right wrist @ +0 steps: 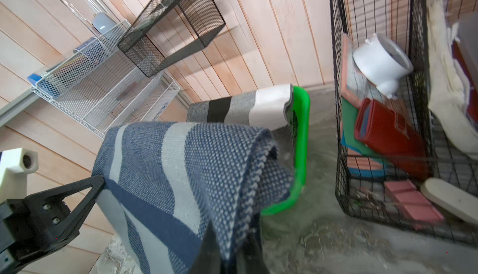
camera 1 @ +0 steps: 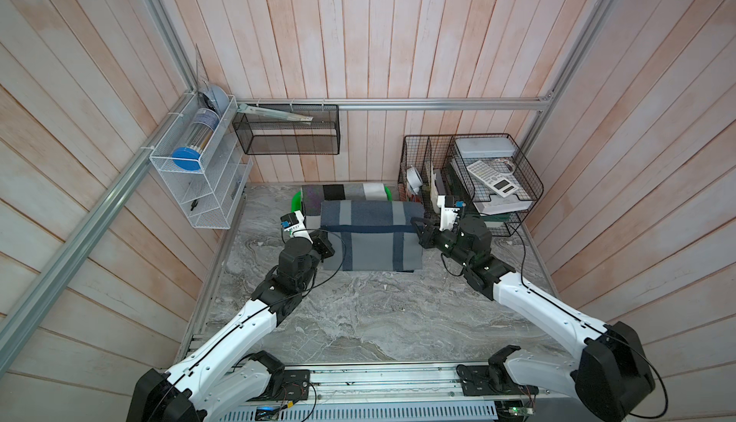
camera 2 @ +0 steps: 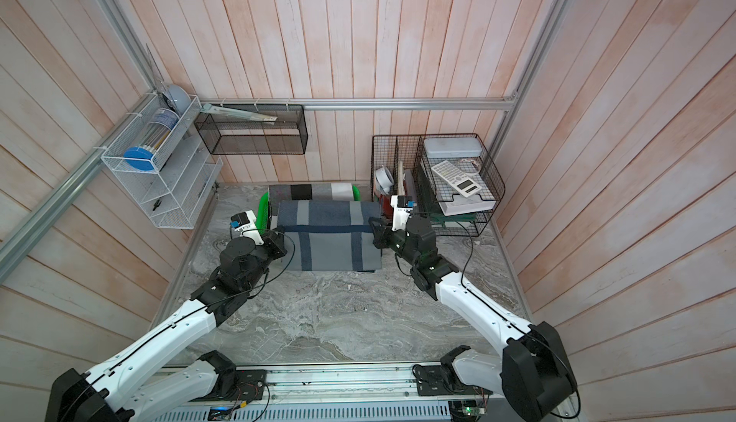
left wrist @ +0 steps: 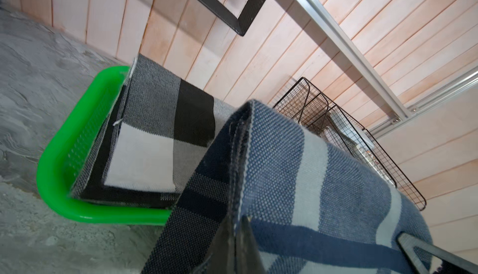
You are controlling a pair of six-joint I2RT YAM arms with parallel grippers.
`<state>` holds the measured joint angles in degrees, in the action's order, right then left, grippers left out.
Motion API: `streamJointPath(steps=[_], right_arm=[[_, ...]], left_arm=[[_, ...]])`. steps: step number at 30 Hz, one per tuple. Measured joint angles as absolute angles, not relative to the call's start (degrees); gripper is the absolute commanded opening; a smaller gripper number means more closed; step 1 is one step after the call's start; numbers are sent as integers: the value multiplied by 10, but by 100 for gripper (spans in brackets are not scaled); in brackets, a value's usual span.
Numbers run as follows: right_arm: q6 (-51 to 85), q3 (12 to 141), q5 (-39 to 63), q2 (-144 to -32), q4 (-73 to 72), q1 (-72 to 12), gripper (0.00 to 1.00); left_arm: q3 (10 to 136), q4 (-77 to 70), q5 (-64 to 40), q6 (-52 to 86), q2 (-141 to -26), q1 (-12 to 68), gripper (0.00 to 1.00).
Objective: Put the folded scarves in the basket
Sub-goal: Place the scarf in the basket.
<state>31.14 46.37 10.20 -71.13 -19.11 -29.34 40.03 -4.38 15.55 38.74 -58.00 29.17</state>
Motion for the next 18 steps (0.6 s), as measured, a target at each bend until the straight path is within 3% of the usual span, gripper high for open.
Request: streamJointPath(steps=[18], right_arm=[[282, 742, 82, -938, -131, -296, 0]], left_arm=[[526, -12, 161, 373, -658, 197, 0]])
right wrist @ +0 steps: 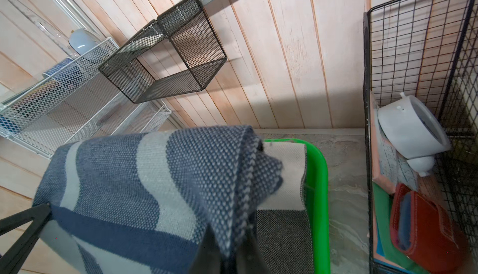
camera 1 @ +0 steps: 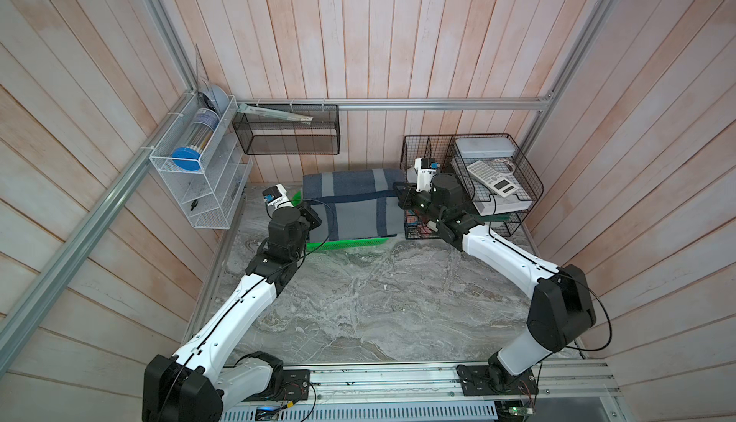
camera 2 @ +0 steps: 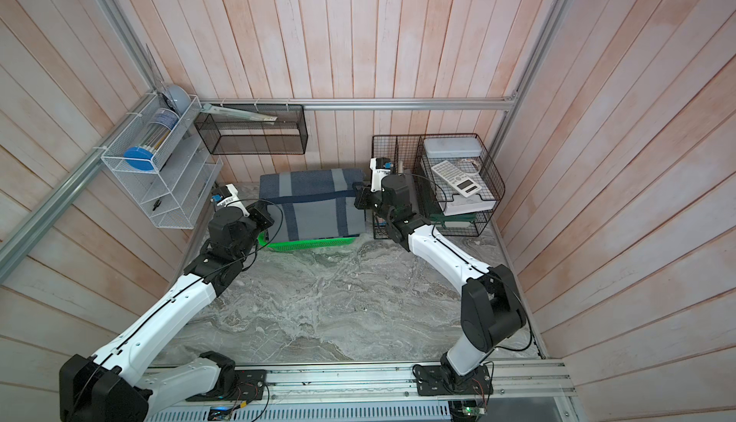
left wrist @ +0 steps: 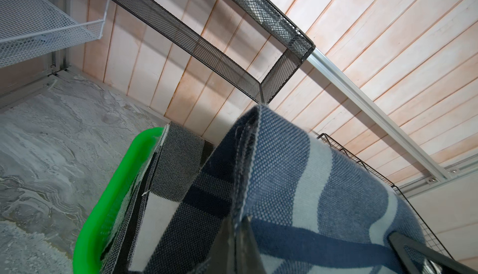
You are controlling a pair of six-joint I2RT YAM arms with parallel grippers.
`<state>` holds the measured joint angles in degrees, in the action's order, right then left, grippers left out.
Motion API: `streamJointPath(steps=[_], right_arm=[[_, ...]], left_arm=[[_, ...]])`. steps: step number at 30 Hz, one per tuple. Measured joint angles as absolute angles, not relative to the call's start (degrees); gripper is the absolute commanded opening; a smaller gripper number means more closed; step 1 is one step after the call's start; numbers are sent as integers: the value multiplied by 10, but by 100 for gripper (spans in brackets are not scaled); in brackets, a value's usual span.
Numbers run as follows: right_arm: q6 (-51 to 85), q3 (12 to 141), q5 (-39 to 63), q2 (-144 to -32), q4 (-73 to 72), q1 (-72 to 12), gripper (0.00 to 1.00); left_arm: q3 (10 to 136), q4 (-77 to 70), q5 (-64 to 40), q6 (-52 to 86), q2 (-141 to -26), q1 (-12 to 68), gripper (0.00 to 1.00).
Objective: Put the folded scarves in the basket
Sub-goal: Place the scarf in the basket.
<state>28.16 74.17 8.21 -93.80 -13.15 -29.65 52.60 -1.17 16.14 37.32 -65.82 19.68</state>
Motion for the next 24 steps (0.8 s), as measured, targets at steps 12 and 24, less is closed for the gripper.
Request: streamJointPath(steps=[12, 24], right_arm=[[278, 822, 82, -1006, -114, -302, 0], [278, 898, 74, -1079, -82, -302, 1]], left_arm=[[526, -18, 140, 383, -705, 147, 0], [558, -37, 105, 393, -782, 109, 2]])
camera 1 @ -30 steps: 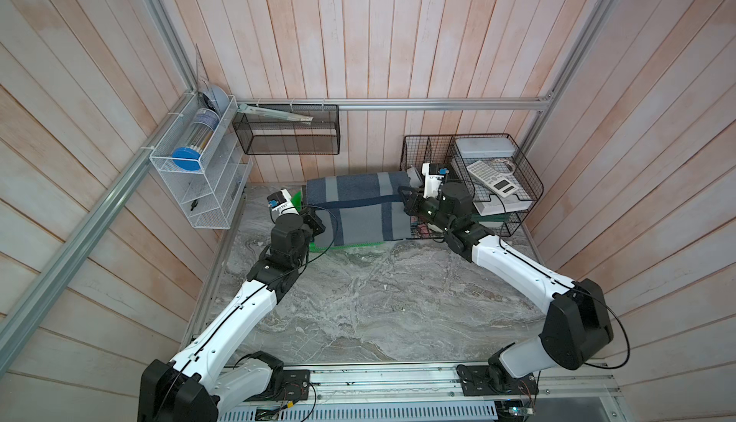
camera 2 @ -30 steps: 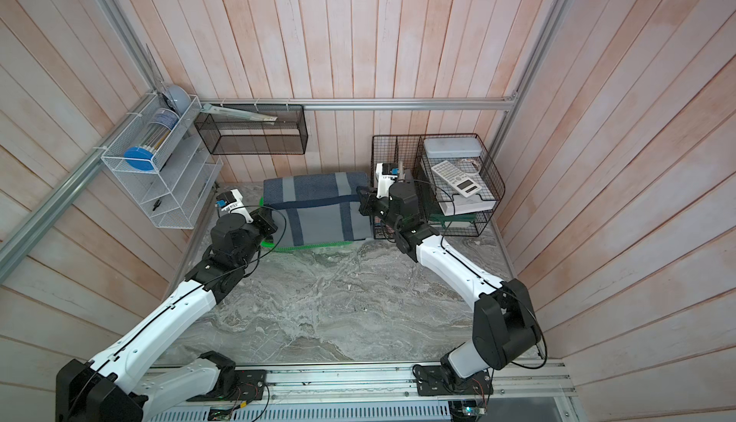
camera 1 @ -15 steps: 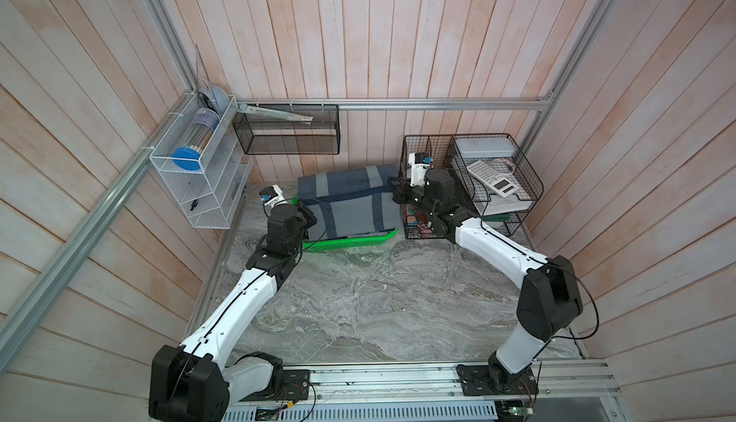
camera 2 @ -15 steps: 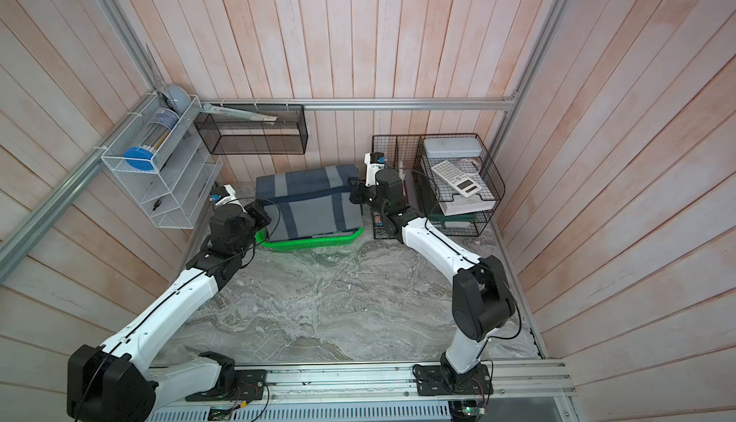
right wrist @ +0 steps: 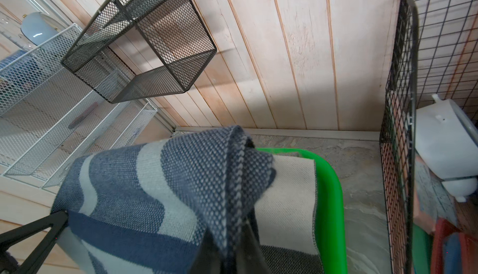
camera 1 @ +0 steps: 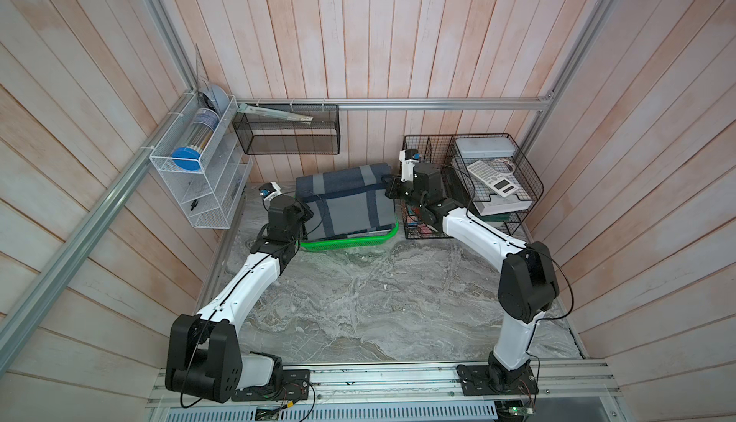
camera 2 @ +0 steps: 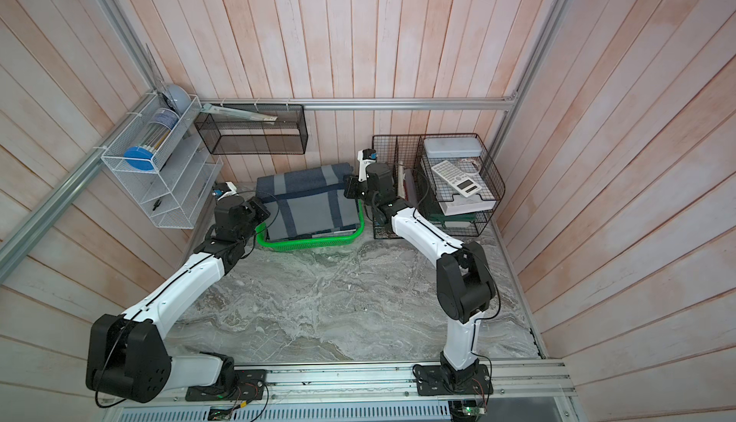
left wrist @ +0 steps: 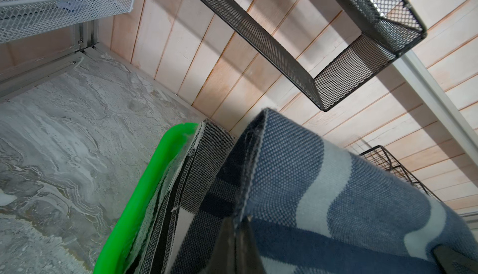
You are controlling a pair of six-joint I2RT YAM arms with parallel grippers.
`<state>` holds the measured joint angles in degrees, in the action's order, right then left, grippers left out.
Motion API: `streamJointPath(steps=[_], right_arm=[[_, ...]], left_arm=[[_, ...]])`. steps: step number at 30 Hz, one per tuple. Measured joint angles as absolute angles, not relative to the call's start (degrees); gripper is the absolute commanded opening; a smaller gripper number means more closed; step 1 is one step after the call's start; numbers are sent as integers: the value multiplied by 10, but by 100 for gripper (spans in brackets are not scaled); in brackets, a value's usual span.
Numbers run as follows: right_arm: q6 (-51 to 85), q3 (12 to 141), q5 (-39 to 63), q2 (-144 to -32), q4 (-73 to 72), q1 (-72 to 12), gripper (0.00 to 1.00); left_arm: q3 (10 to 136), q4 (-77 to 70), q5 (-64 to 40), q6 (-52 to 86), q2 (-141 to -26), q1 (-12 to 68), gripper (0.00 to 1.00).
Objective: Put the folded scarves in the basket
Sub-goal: Place the scarf in the basket, then reset both arms
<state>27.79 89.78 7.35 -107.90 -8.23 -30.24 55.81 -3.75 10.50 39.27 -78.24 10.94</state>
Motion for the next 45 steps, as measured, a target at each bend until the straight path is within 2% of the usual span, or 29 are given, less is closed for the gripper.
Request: streamJointPath(steps=[4, 5, 6, 8, 9, 10, 12, 14, 22, 29, 35, 36, 38, 45], right_arm=[[277, 927, 70, -1100, -72, -302, 8], [277, 934, 69, -1105, -68, -302, 11], [276, 940, 68, -1108, -65, -302, 15], [272, 952, 63, -1115, -59, -302, 34], [269, 956, 59, -1117, -58, -302, 43], [268, 959, 54, -1117, -58, -299, 52], [265, 964, 44, -1117, -58, -294, 63], [263, 964, 35, -1117, -59, -290, 69], [254, 903, 24, -1071, -67, -288, 72], [246, 696, 7, -888, -145, -288, 72], [225, 524, -58, -703, -221, -288, 74], [223, 497, -74, -675, -230, -288, 79], [213, 442, -115, -619, -246, -288, 97], [148, 321, -281, -516, -261, -288, 98]], left_arm=[[568, -41, 98, 393, -798, 102, 5], [571, -42, 96, 393, -803, 100, 10], [574, -43, 94, 394, -806, 98, 22], [578, -45, 94, 396, -813, 94, 80], [578, -45, 95, 396, -814, 90, 93], [579, -43, 95, 396, -816, 85, 100], [589, -36, 95, 396, -820, 79, 100], [598, -32, 95, 397, -821, 77, 100], [577, -39, 95, 398, -769, 77, 100], [533, -48, 95, 399, -677, 77, 100], [495, -52, 95, 380, -605, 81, 100], [491, -53, 96, 375, -597, 83, 100], [475, -58, 98, 362, -578, 86, 100], [405, -83, 168, 321, -533, 89, 100]])
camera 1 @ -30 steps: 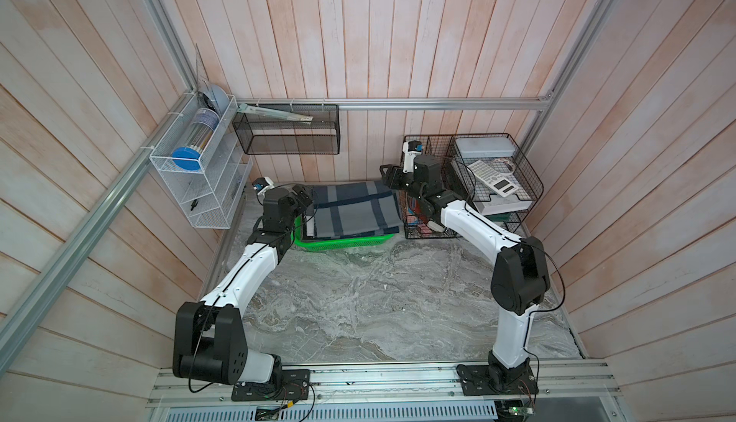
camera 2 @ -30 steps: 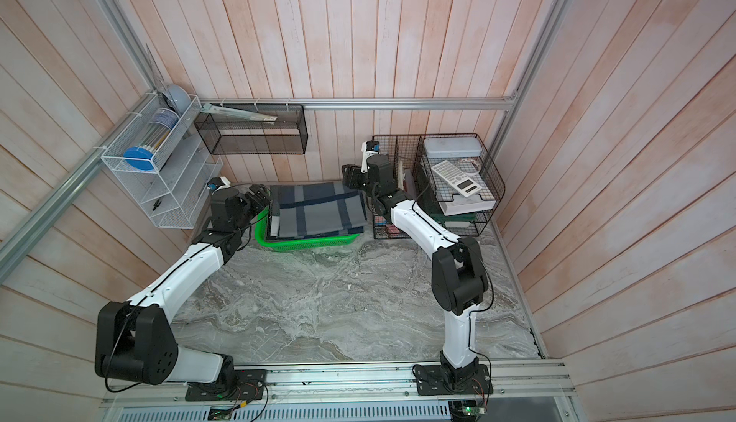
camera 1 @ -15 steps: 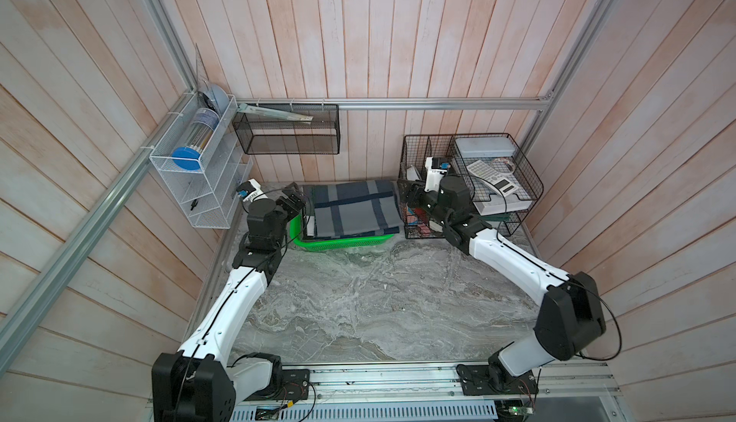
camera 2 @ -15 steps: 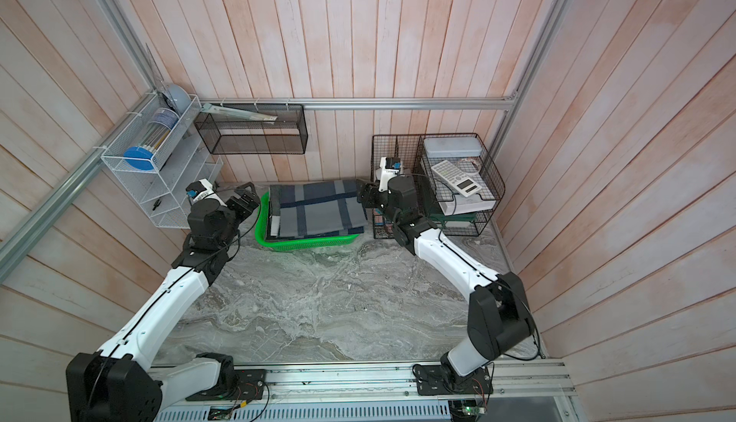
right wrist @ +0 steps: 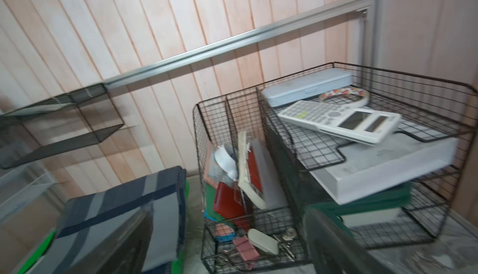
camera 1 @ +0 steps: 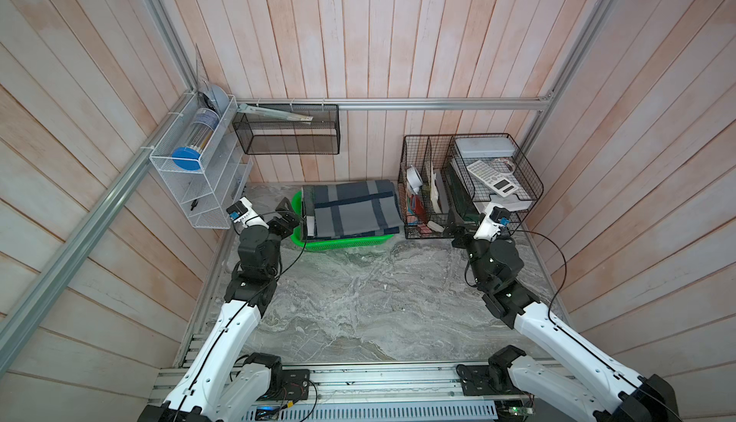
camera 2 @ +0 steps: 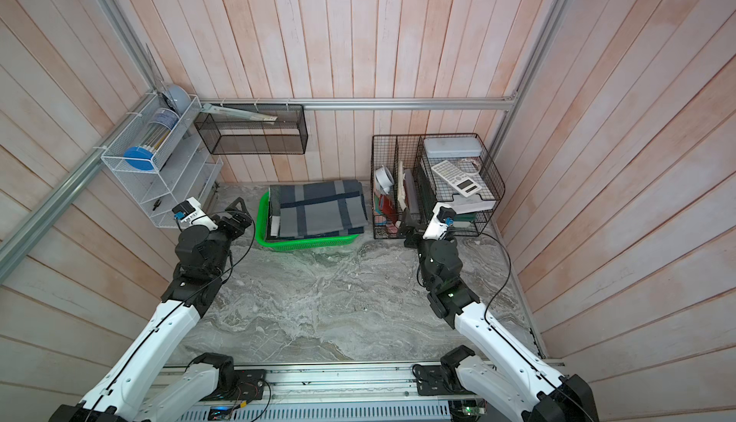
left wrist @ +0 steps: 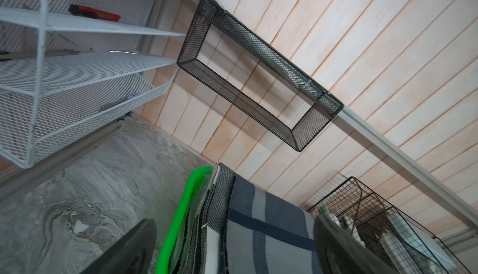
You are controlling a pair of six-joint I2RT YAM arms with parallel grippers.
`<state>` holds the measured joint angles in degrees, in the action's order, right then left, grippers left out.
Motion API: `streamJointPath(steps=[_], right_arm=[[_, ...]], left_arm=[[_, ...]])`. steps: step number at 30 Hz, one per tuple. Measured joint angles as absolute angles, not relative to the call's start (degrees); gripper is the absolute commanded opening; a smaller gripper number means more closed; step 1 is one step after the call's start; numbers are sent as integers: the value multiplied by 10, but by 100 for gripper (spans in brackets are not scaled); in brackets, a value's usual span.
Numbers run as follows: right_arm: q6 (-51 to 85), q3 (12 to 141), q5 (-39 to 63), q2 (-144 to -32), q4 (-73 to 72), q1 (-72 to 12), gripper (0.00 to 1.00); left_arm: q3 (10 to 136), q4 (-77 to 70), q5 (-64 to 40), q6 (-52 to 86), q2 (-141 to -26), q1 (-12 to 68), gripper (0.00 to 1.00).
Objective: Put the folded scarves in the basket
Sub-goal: Reset both arms
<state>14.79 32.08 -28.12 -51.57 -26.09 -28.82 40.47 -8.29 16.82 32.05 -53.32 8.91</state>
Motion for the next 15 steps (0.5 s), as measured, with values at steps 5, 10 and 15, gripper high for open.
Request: streamJointPath(steps=[5, 10, 15], right_arm=[[64, 189, -346, -478, -362, -287, 98], [29, 95, -368, -495, -458, -253, 98], [34, 89, -390, -533, -500, -192, 98]], left_arm=[[326, -133, 260, 291, -519, 89, 100], [269, -196, 350, 246, -548, 89, 100], [213, -305, 397, 178, -611, 86, 100]])
